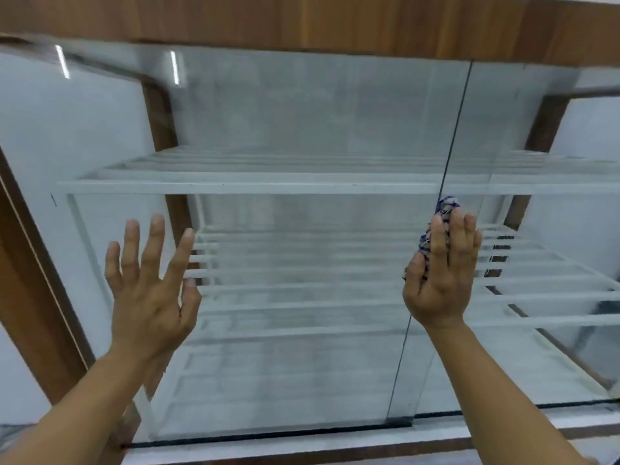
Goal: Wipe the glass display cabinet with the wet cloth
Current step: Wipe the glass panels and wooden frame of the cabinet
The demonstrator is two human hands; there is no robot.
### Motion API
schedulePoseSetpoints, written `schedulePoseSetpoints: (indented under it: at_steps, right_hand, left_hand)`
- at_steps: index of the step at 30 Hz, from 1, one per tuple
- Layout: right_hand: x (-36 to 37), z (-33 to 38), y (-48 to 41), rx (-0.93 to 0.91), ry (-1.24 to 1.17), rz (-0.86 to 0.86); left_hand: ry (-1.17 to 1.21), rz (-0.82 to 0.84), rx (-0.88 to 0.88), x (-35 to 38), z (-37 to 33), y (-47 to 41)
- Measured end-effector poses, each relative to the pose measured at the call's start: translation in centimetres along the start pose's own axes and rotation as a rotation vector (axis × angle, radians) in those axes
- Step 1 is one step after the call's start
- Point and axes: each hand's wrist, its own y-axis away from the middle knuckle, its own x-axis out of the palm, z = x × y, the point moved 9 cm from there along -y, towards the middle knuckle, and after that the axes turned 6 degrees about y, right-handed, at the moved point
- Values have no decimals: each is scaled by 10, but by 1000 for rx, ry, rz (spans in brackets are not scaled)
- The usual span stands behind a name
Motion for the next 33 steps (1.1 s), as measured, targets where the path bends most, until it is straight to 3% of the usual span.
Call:
schedulePoseSetpoints:
  at_steps: [9, 14, 25, 33]
  right_hand:
    - [7, 24, 52, 33, -44, -49]
    - [19, 89, 50, -11, -47, -69]
    - [60, 260, 54, -72, -39, -2]
    - [98, 414, 47, -239, -55, 114]
  left_hand:
    - [-61, -11, 61, 25, 118, 72]
    - [-192, -209, 114, 0, 123, 97]
    - [182, -380, 34, -21, 133, 124]
    - [361, -428, -21, -26, 146, 126]
